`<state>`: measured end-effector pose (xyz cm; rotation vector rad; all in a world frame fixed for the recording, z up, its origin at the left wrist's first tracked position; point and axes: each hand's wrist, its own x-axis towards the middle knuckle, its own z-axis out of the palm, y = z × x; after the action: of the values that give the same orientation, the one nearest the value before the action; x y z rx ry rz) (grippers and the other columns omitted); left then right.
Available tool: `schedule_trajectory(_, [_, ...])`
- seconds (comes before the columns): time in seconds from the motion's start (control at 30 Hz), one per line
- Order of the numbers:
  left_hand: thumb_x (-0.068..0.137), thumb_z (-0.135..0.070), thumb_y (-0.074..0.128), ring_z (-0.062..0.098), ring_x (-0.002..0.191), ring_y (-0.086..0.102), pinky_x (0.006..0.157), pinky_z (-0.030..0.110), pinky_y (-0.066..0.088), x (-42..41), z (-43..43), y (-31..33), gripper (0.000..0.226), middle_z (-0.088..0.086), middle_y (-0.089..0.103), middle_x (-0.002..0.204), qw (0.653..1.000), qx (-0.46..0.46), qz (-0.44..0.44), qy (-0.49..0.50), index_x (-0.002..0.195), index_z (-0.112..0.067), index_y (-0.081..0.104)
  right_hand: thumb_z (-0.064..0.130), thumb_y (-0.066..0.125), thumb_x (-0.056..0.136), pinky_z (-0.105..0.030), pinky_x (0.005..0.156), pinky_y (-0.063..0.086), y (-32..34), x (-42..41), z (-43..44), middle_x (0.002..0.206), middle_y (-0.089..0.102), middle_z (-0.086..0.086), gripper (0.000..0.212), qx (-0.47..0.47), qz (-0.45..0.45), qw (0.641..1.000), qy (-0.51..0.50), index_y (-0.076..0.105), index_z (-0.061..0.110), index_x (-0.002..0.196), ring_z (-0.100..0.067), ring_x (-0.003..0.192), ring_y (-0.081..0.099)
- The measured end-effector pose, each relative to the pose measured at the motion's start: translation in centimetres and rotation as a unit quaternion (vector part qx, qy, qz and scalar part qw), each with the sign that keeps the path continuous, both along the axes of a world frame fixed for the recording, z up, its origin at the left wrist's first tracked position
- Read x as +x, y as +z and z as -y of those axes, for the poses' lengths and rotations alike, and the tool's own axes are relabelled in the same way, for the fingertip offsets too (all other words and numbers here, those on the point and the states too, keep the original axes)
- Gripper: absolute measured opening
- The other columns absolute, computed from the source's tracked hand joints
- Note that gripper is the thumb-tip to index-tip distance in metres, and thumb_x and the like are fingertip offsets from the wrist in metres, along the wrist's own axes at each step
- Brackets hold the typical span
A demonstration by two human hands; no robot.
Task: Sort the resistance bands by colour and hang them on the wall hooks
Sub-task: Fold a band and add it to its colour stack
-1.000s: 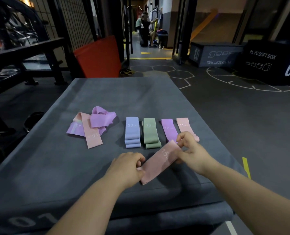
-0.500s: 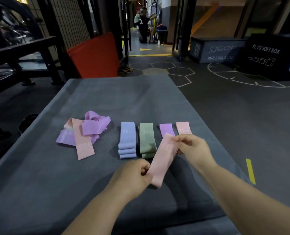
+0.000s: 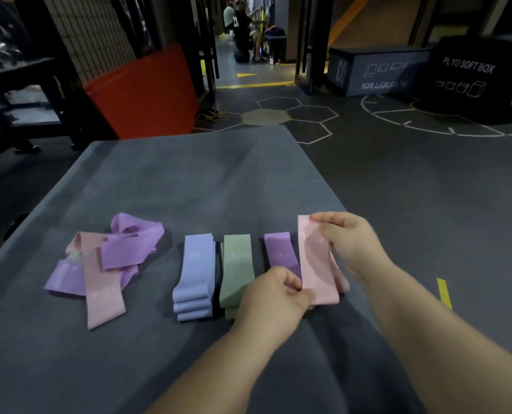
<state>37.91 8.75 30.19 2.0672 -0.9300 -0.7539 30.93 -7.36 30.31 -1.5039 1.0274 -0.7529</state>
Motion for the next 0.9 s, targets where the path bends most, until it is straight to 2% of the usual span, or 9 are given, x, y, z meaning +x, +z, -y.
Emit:
schedule_trajectory(0.13, [0.08, -0.04, 0.065, 0.011, 0.084, 0.064, 0.071, 0.027, 0.05, -0.3, 2.6, 0.4, 0.02, -0.007, 0.07, 0.089, 1.0, 0.023, 0.017, 0.0, 0.083, -0.029, 0.049, -0.003, 0.056, 0.082, -0.022, 0.072, 0.05, -0.1, 0.0, 2.0, 0.098, 0.069, 0.001, 0.037, -0.046, -0.026, 0.998, 0.033, 0.068, 0.031, 0.094, -0.011, 0.075, 0.062])
schedule_trajectory(0.23, [0.081, -0.041, 0.059, 0.013, 0.085, 0.062, 0.078, 0.035, 0.052, -0.7, 3.5, 0.4, 0.021, -0.005, 0.071, 0.09, 0.997, 0.049, 0.055, -0.02, 0.085, -0.028, 0.043, -0.005, 0.053, 0.084, -0.02, 0.077, 0.05, -0.4, 0.1, 2.8, 0.102, 0.069, 0.005, 0.041, -0.066, -0.041, 0.996, 0.046, 0.066, 0.031, 0.097, -0.009, 0.089, 0.064])
schedule_trajectory(0.37, [0.086, -0.037, 0.052, 0.021, 0.091, 0.061, 0.078, 0.035, 0.051, -1.1, 4.1, 1.1, 0.018, -0.004, 0.069, 0.095, 0.987, 0.081, 0.132, -0.05, 0.095, -0.025, 0.043, -0.008, 0.047, 0.082, -0.022, 0.086, 0.051, -1.1, 0.3, 3.2, 0.106, 0.067, 0.009, 0.047, -0.078, -0.084, 0.991, 0.067, 0.065, 0.031, 0.102, -0.009, 0.098, 0.064])
schedule_trajectory(0.5, [0.091, -0.033, 0.048, 0.027, 0.1, 0.06, 0.075, 0.033, 0.045, -1.7, 4.5, 1.4, 0.021, 0.0, 0.064, 0.108, 0.976, 0.107, 0.178, -0.072, 0.107, -0.02, 0.041, -0.011, 0.045, 0.081, -0.014, 0.087, 0.042, -1.9, 0.3, 3.2, 0.113, 0.066, 0.006, 0.05, -0.106, -0.131, 0.982, 0.091, 0.066, 0.024, 0.109, -0.008, 0.106, 0.06])
schedule_trajectory(0.7, [0.092, -0.022, 0.044, 0.03, 0.101, 0.058, 0.069, 0.032, 0.038, -2.4, 4.7, 0.9, 0.02, 0.004, 0.062, 0.11, 0.965, 0.132, 0.211, -0.084, 0.112, -0.02, 0.038, -0.008, 0.046, 0.079, -0.017, 0.095, 0.038, -2.8, -0.2, 3.3, 0.122, 0.059, 0.008, 0.052, -0.187, -0.199, 0.956, 0.107, 0.066, 0.023, 0.117, -0.01, 0.117, 0.052])
schedule_trajectory(0.9, [0.093, -0.022, 0.044, 0.029, 0.106, 0.056, 0.071, 0.033, 0.038, -2.7, 4.8, -0.2, 0.026, 0.003, 0.062, 0.113, 0.957, 0.145, 0.234, -0.096, 0.119, -0.019, 0.039, -0.008, 0.046, 0.08, -0.011, 0.094, 0.031, -3.6, -0.1, 3.0, 0.128, 0.055, 0.007, 0.053, -0.223, -0.23, 0.938, 0.129, 0.062, 0.02, 0.122, -0.01, 0.12, 0.05])
